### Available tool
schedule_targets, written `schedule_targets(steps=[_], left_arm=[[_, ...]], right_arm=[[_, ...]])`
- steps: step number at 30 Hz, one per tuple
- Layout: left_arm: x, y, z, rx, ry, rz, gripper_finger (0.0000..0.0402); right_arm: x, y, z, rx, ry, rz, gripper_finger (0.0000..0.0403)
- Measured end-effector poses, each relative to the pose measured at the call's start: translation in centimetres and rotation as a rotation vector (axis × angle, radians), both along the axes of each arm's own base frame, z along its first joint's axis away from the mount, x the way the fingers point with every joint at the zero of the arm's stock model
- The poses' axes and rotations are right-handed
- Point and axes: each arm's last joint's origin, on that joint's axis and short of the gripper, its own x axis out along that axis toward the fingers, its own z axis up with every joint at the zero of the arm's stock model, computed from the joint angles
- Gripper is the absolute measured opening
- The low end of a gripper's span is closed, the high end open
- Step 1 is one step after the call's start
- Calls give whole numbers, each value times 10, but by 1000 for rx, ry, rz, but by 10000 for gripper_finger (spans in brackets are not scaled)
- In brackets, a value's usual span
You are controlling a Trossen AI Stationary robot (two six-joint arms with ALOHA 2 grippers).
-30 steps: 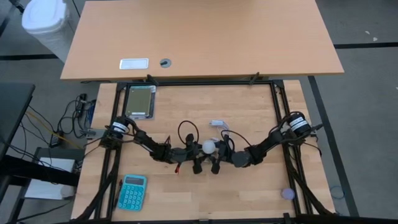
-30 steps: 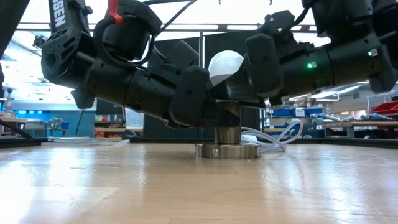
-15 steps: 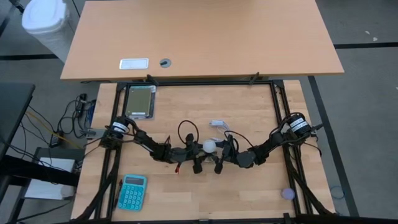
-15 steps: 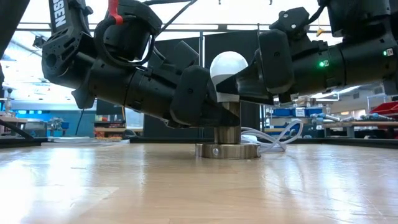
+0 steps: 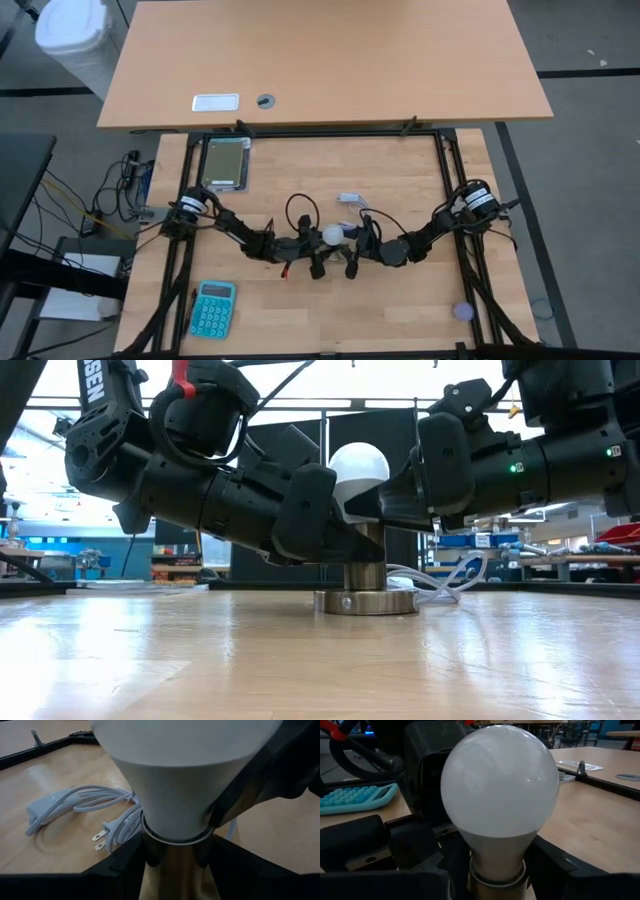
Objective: Screw lightbulb
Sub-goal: Remove the lightbulb from the lamp
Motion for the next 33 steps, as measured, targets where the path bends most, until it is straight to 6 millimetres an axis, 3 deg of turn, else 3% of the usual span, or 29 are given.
schedule_targets(steps=[18, 33], left_arm=[[0, 0, -1, 21, 21, -19, 198], [0, -1, -1, 22, 26, -35, 198]], right_arm=[[-6, -2, -4, 5, 11, 83, 153], [-13, -39, -10, 13, 19, 381, 153]])
